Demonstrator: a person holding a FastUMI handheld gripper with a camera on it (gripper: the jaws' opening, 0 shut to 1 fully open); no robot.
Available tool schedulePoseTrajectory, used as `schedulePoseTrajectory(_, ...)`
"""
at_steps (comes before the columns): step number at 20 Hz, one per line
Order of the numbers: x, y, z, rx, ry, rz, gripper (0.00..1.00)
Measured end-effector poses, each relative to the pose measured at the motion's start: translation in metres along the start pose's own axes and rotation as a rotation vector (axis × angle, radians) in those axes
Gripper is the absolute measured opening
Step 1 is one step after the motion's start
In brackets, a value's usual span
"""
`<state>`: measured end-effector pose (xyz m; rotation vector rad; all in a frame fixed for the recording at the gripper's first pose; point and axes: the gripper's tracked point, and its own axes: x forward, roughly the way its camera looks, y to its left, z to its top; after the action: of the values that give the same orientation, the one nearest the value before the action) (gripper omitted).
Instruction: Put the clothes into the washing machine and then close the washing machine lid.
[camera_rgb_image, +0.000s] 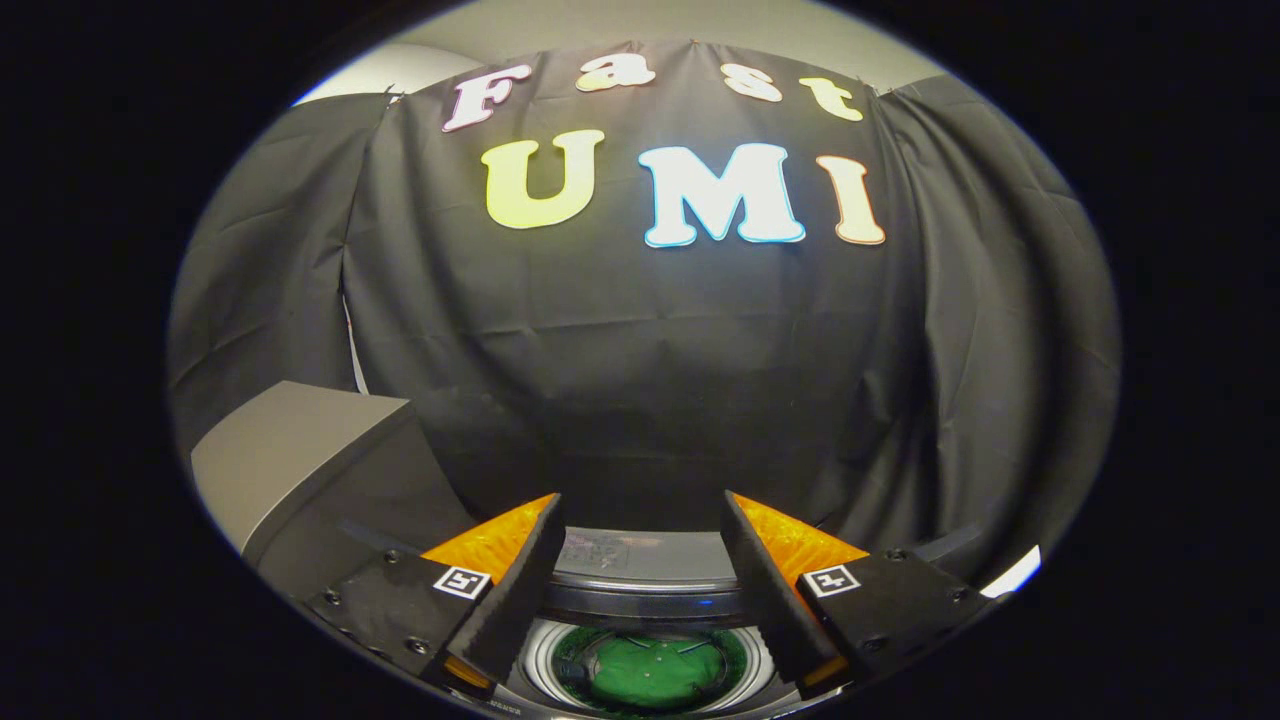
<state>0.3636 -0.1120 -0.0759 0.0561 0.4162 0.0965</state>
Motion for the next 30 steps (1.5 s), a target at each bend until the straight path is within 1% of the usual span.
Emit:
schedulePoseTrajectory(2, -0.035, 0.003, -0.026, -0.009, -0.012, 0.002, 0.98)
schedulePoseTrajectory(3, -0.045, 0.005, -0.034, -0.012, -0.018, 0.003, 0.98)
schedulePoseTrajectory(5, -0.054, 0.006, -0.049, -0.03, -0.024, -0.004, 0.98)
schedulePoseTrajectory(6, -0.06, 0.003, -0.058, -0.056, -0.036, -0.026, 0.98)
schedulePoseTrajectory(8, -0.07, 0.006, -0.08, -0.122, -0.033, -0.031, 0.99)
schedulePoseTrajectory(12, -0.097, 0.033, -0.129, -0.223, -0.021, 0.025, 1.0)
schedulePoseTrajectory(14, -0.114, 0.045, -0.143, -0.236, -0.036, 0.06, 1.0)
schedulePoseTrajectory(17, -0.143, 0.058, -0.145, -0.271, -0.098, 0.086, 0.98)
schedulePoseTrajectory(21, -0.182, 0.086, -0.133, -0.368, -0.216, 0.18, 0.98)
schedulePoseTrajectory(23, -0.206, 0.097, -0.139, -0.353, -0.251, 0.234, 0.98)
schedulePoseTrajectory(25, -0.231, 0.101, -0.141, -0.318, -0.276, 0.256, 0.98)
schedulePoseTrajectory(27, -0.256, 0.108, -0.14, -0.278, -0.299, 0.256, 0.98)
schedulePoseTrajectory(30, -0.293, 0.116, -0.143, -0.221, -0.33, 0.22, 0.98)
